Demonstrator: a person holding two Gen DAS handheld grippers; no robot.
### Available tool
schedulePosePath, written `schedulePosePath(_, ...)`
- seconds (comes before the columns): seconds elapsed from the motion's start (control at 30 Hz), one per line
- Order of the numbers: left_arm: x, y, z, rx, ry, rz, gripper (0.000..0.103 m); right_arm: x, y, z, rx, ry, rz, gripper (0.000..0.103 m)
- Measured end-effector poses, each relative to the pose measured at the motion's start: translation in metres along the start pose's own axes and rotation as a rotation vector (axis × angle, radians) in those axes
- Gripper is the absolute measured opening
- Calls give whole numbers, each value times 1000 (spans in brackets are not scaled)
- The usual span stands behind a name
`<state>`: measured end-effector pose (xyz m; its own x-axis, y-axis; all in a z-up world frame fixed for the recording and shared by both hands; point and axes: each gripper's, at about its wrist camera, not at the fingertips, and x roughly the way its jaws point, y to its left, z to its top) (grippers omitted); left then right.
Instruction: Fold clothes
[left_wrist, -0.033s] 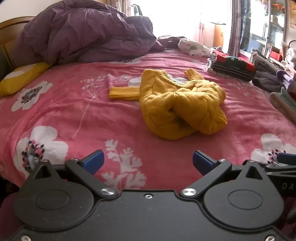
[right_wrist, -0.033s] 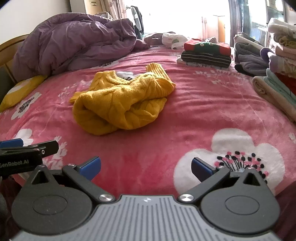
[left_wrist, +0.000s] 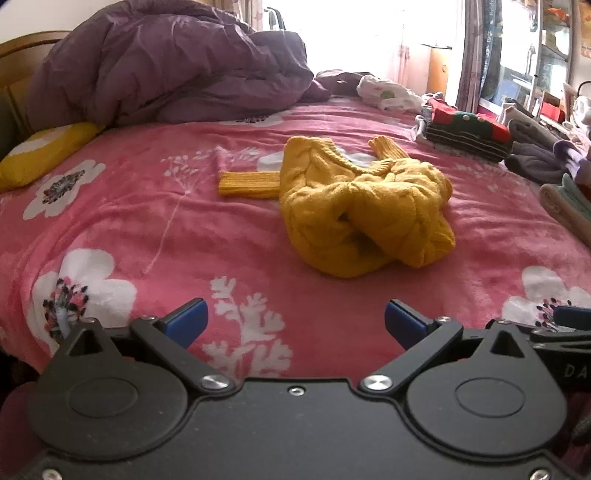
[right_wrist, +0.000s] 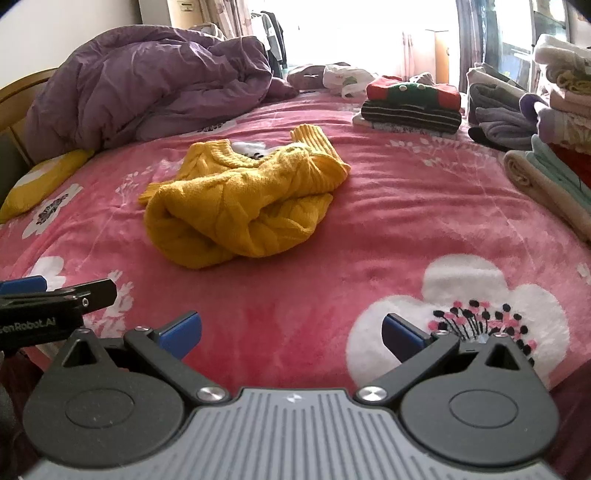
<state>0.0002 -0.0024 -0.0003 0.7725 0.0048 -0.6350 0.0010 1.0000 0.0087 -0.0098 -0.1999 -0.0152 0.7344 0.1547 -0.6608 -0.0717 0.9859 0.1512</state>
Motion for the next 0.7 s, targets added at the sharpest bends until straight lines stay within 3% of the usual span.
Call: schedulePosePath(0.7, 19, 6, -10, -28, 13, -24, 103, 20, -2, -13, 0, 23, 2, 103)
